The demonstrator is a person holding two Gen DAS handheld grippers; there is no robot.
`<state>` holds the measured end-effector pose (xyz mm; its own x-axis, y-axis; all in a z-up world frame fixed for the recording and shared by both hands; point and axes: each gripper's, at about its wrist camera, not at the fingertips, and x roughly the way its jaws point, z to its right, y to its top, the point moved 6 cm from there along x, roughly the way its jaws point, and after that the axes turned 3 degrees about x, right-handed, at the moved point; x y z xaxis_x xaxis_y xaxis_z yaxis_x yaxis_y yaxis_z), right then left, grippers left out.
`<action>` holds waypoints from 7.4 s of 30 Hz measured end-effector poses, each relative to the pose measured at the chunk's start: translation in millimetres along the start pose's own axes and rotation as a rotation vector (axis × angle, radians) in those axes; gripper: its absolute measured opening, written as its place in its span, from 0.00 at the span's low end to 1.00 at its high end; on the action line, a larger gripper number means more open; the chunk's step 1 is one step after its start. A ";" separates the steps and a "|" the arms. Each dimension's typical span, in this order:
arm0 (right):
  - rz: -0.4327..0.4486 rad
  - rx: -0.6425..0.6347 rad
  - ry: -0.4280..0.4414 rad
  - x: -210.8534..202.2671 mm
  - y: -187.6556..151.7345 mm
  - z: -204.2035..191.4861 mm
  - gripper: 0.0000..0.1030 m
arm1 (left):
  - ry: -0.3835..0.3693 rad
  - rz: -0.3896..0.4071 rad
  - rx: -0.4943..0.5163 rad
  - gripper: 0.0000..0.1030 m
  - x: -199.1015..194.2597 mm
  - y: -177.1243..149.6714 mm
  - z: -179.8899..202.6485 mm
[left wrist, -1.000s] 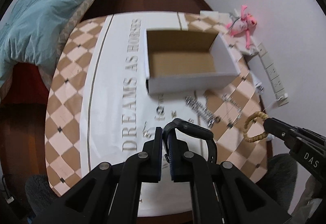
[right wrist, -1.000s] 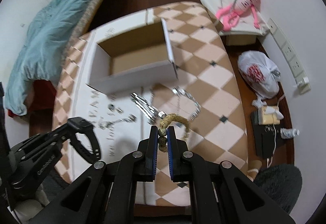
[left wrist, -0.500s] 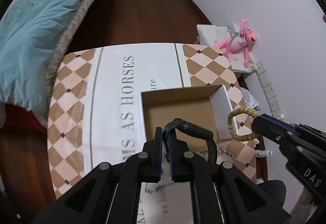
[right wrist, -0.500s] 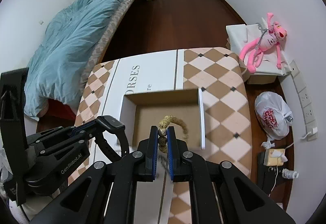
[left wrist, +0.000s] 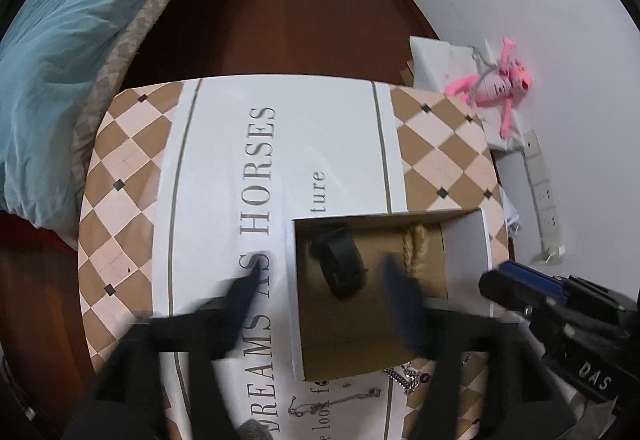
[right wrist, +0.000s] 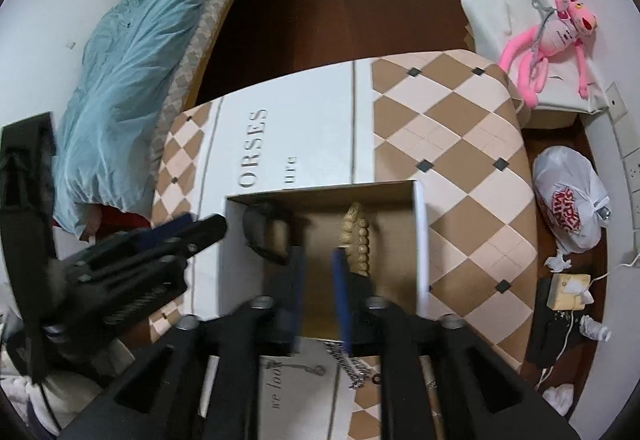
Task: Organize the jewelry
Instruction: 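Carry watch band into white box with left tool while right tool drops bead bracelet, then open both tools and lift them out of the white box, then grasp thick silver chain with right tool while left tool grasps small silver ring, then lower silver chain into box with right tool while left tool drops ring in, then open both tools and withdraw them from the box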
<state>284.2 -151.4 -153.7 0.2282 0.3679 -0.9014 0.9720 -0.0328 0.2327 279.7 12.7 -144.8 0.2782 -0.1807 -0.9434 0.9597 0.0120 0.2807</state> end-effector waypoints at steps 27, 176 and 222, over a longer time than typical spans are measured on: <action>0.123 -0.080 -0.369 1.5 -54.5 27.9 0.93 | 0.209 0.170 0.016 0.97 -23.0 -57.1 -13.3; 0.022 -0.149 -0.211 14.5 1.8 22.3 0.58 | 0.114 0.084 0.020 0.78 -5.3 -7.7 -3.4; 0.442 -0.090 -0.354 -124.2 -109.0 13.5 0.98 | 0.229 0.374 0.032 0.97 -109.7 -111.9 23.0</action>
<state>150.6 -206.1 -72.1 0.6315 0.0031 -0.7753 0.7751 -0.0278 0.6312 140.9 8.5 -68.7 0.6114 0.0531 -0.7895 0.7905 0.0043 0.6125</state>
